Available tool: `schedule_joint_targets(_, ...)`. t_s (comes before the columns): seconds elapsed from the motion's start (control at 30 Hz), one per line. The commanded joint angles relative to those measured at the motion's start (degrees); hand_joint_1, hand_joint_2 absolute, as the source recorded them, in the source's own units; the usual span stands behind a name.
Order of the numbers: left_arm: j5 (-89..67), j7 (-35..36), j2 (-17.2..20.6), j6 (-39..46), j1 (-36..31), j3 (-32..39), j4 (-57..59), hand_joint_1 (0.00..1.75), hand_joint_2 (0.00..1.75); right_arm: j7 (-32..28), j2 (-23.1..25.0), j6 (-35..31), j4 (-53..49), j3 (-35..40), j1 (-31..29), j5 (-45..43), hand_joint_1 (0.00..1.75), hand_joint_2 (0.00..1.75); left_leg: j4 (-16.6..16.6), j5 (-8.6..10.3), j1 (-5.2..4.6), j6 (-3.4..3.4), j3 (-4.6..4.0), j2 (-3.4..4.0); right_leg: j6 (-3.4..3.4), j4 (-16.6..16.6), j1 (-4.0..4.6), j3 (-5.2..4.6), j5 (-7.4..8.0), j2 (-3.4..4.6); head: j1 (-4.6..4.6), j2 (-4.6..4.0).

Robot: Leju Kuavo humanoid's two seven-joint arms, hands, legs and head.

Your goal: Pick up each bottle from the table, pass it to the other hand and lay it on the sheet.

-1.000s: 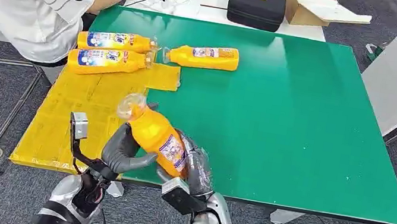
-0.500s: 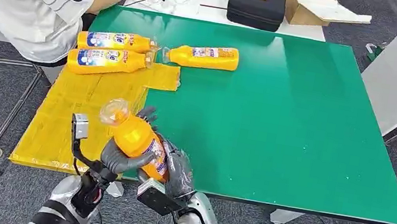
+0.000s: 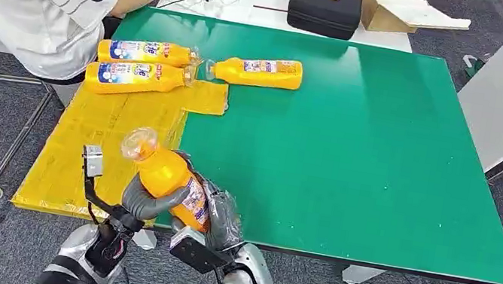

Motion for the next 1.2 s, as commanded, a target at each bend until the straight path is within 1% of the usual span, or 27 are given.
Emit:
schedule_joint_targets(0.03,-1.1,0.2,-0.1,2.2,-1.8,-1.3,-0.3,1.75,1.75,2.5,-0.7,0.0,2.5,1.6,-1.6,0.1,0.00,1.75,0.0,-0.05,-0.01,0.06,0.15,-0.01,-0.04,0.0,0.01,0.17,-0.06,-0.07,0.00,0.00)
schedule_joint_targets(0.07,-1.6,-0.2,0.1,2.8,-1.9,-0.9,-0.7,1.75,1.75,2.6,-1.2,0.4,1.8,1.4,-1.6,-0.1,0.00,1.75,0.0,-0.10,-0.01,0.08,0.26,0.01,-0.07,0.0,0.03,0.29,-0.10,-0.08,0.00,0.00)
schedule_joint_targets(0.1,-2.0,-0.4,0.1,3.8,-1.9,0.0,-1.1,1.75,1.75,2.4,-1.4,0.4,0.2,0.4,-1.2,-1.2,0.00,0.00,0.0,-0.16,-0.01,0.11,0.42,0.06,-0.10,0.0,0.04,0.43,-0.15,-0.06,0.00,0.00)
schedule_joint_targets(0.13,-3.1,-1.3,0.0,6.2,-2.0,1.5,-2.1,1.75,1.75,2.2,-2.1,0.9,-2.5,-0.4,-0.8,-2.4,0.00,0.00,0.0,-0.02,-0.01,0.04,0.07,0.00,-0.04,0.0,0.01,0.09,-0.03,-0.05,0.00,0.00)
schedule_joint_targets(0.17,-3.9,-1.3,0.3,7.7,-2.3,2.9,-3.0,1.75,1.75,2.3,-3.1,2.4,-6.9,-1.3,0.2,-3.8,0.00,0.00,0.0,-0.10,0.00,0.08,0.23,0.01,-0.07,0.0,0.03,0.26,-0.10,-0.07,0.00,0.00)
schedule_joint_targets(0.23,-8.5,-3.3,0.3,13.3,-2.9,5.4,-4.5,1.75,1.75,3.1,-4.5,3.8,-13.1,-2.4,1.7,-4.9,0.00,0.00,0.0,-0.03,0.01,0.05,0.06,-0.02,-0.05,0.0,0.03,0.09,-0.04,-0.08,-0.02,0.00)
schedule_joint_targets(0.27,-9.0,-2.9,0.4,13.3,-3.2,6.3,-4.8,1.75,1.75,4.0,-5.1,4.5,-15.5,-2.7,2.3,-5.0,0.00,0.00,0.0,0.01,-0.01,0.04,-0.02,-0.05,-0.03,0.0,0.01,0.01,-0.01,-0.10,0.00,0.00)
schedule_joint_targets(0.3,-9.8,-3.0,0.2,15.0,-3.5,7.4,-5.0,1.75,1.75,4.0,-5.5,4.7,-17.4,-3.1,2.8,-5.3,0.00,0.00,0.0,-0.06,0.01,0.07,0.12,-0.04,-0.06,0.0,0.05,0.16,-0.08,-0.12,0.00,0.00)
schedule_joint_targets(0.33,-13.0,-4.7,0.4,18.8,-3.8,8.1,-5.5,1.75,1.75,3.8,-5.7,4.8,-19.5,-3.6,3.5,-5.9,0.00,0.00,0.0,-0.01,0.01,0.06,0.04,-0.10,-0.05,0.0,0.03,0.09,-0.05,-0.17,0.00,0.00)
schedule_joint_targets(0.37,-14.4,-5.1,0.4,20.3,-4.4,9.0,-5.4,1.75,1.75,3.9,-6.3,5.1,-21.6,-3.7,4.0,-6.0,0.00,0.00,0.0,0.00,0.02,0.05,0.04,-0.08,-0.04,0.0,0.04,0.08,-0.03,-0.13,0.00,0.00)
schedule_joint_targets(0.5,-14.5,-5.0,0.4,20.3,-4.6,9.2,-5.4,1.75,1.75,4.1,-6.4,5.3,-22.3,-3.8,4.1,-6.2,0.00,0.00,0.0,-0.08,0.01,0.07,0.23,0.05,-0.09,0.0,0.05,0.23,-0.06,-0.03,-0.02,0.00)
schedule_joint_targets(0.57,-16.7,-5.8,0.0,23.6,-5.0,10.9,-5.1,1.75,1.75,3.3,-6.7,5.0,-24.9,-3.7,5.0,-6.8,0.00,0.00,0.0,-0.01,0.00,0.05,0.08,-0.06,-0.06,0.0,0.02,0.10,-0.04,-0.14,0.00,0.02)
schedule_joint_targets(0.6,-17.7,-6.1,0.0,24.9,-5.5,11.7,-4.8,1.75,1.75,2.9,-7.0,4.8,-27.3,-3.7,5.8,-7.2,0.00,0.00,0.0,-0.16,0.00,0.12,0.43,-0.07,-0.12,0.0,0.07,0.48,-0.19,-0.22,0.00,0.00)
schedule_joint_targets(0.63,-18.2,-6.3,-0.1,25.7,-5.7,12.2,-4.6,1.75,1.75,2.8,-7.1,4.7,-28.5,-3.6,6.2,-7.4,0.00,0.00,0.0,-0.05,-0.01,0.08,0.18,-0.12,-0.07,0.0,0.03,0.24,-0.10,-0.18,0.00,0.00)
schedule_joint_targets(0.67,-19.5,-6.6,-0.3,27.4,-6.4,13.0,-4.2,1.75,1.75,2.9,-7.3,4.7,-30.7,-3.5,6.9,-7.7,0.00,0.00,0.0,-0.12,0.00,0.10,0.31,0.00,-0.08,0.0,0.04,0.34,-0.12,-0.09,-0.02,0.00)
schedule_joint_targets(0.7,-20.6,-7.2,-0.4,28.8,-6.8,13.5,-4.1,1.75,1.75,2.9,-7.3,4.5,-31.6,-3.3,7.2,-7.9,0.00,0.00,0.0,-0.02,0.00,0.05,0.06,0.02,-0.05,0.0,0.03,0.08,-0.01,-0.02,0.00,0.00)
schedule_joint_targets(0.73,-20.8,-7.1,-0.6,29.4,-7.2,13.9,-3.8,1.75,1.75,2.9,-7.3,4.3,-32.2,-3.1,7.4,-8.1,0.00,0.00,0.0,-0.07,-0.01,0.07,0.18,0.03,-0.07,0.0,0.03,0.20,-0.07,-0.05,0.00,0.00)
schedule_joint_targets(0.77,-23.7,-8.1,-0.3,32.3,-7.7,13.5,-3.5,1.75,1.75,2.7,-7.2,4.1,-32.5,-2.8,7.3,-8.4,0.00,0.00,0.0,-0.04,0.01,0.05,0.11,-0.01,-0.06,0.0,0.04,0.13,-0.05,-0.07,0.00,0.00)
schedule_joint_targets(0.8,-25.9,-8.9,-0.1,34.6,-8.1,13.0,-3.2,1.75,1.75,2.5,-7.2,3.9,-32.5,-2.5,7.2,-8.5,0.00,0.00,0.0,-0.09,0.00,0.07,0.24,-0.02,-0.09,0.0,0.04,0.27,-0.11,-0.11,0.00,0.00)
schedule_joint_targets(0.83,-26.0,-8.9,-0.2,34.7,-8.5,13.3,-3.0,1.75,1.75,2.5,-7.1,3.9,-32.5,-2.3,7.1,-8.6,0.00,0.00,0.0,-0.15,0.01,0.09,0.36,0.00,-0.12,0.0,0.06,0.38,-0.16,-0.12,0.00,0.00)
schedule_joint_targets(0.87,-26.0,-8.9,-0.2,34.7,-8.5,13.3,-3.0,1.75,1.75,2.5,-7.1,3.9,-32.5,-2.3,7.1,-8.6,0.00,0.00,0.0,-0.02,0.02,0.04,0.10,-0.05,-0.07,0.0,0.05,0.13,-0.05,-0.11,0.00,0.00)
schedule_joint_targets(0.9,-26.0,-8.9,-0.2,34.7,-8.5,13.3,-3.0,1.75,1.75,2.5,-7.1,3.9,-32.5,-2.3,7.1,-8.6,0.00,0.00,0.0,-0.08,0.00,0.07,0.25,-0.04,-0.10,0.0,0.04,0.28,-0.11,-0.14,0.00,0.00)
schedule_joint_targets(1.07,-26.0,-8.9,-0.2,34.7,-8.4,13.3,-3.0,1.75,1.75,2.5,-7.1,3.8,-32.3,-2.4,7.0,-8.7,0.00,0.00,0.0,-0.03,0.00,0.05,0.17,0.03,-0.06,0.0,0.03,0.17,-0.02,-0.03,0.00,0.00)
schedule_joint_targets(1.1,-26.0,-8.9,-0.2,34.7,-8.4,13.3,-3.0,1.75,1.75,2.5,-7.1,3.8,-32.3,-2.4,7.0,-8.7,0.00,0.00,0.0,-0.15,0.00,0.11,0.48,0.09,-0.11,-0.1,0.06,0.49,-0.12,-0.03,0.00,0.00)
schedule_joint_targets(1.13,-29.9,-10.2,0.6,37.7,-8.5,11.7,-3.1,1.75,1.75,1.4,-7.0,3.2,-32.3,-2.4,7.0,-9.1,0.00,0.00,0.0,-0.08,0.00,0.07,0.27,0.04,-0.08,0.0,0.04,0.28,-0.07,-0.04,0.00,0.00)
schedule_joint_targets(1.17,-35.6,-11.8,1.5,43.2,-9.0,10.0,-2.8,1.75,1.75,0.6,-6.9,3.1,-32.4,-2.3,6.8,-10.0,0.00,0.00,0.0,-0.04,0.01,0.05,0.17,0.05,-0.06,0.0,0.04,0.17,-0.03,-0.01,0.00,0.00)
schedule_joint_targets(1.2,-41.4,-12.5,2.6,47.3,-9.9,8.5,-1.8,1.75,1.75,0.6,-6.9,3.5,-32.5,-1.8,6.3,-10.4,0.00,0.00,0.0,-0.10,0.00,0.08,0.32,0.06,-0.08,0.0,0.04,0.33,-0.09,-0.03,0.00,0.00)
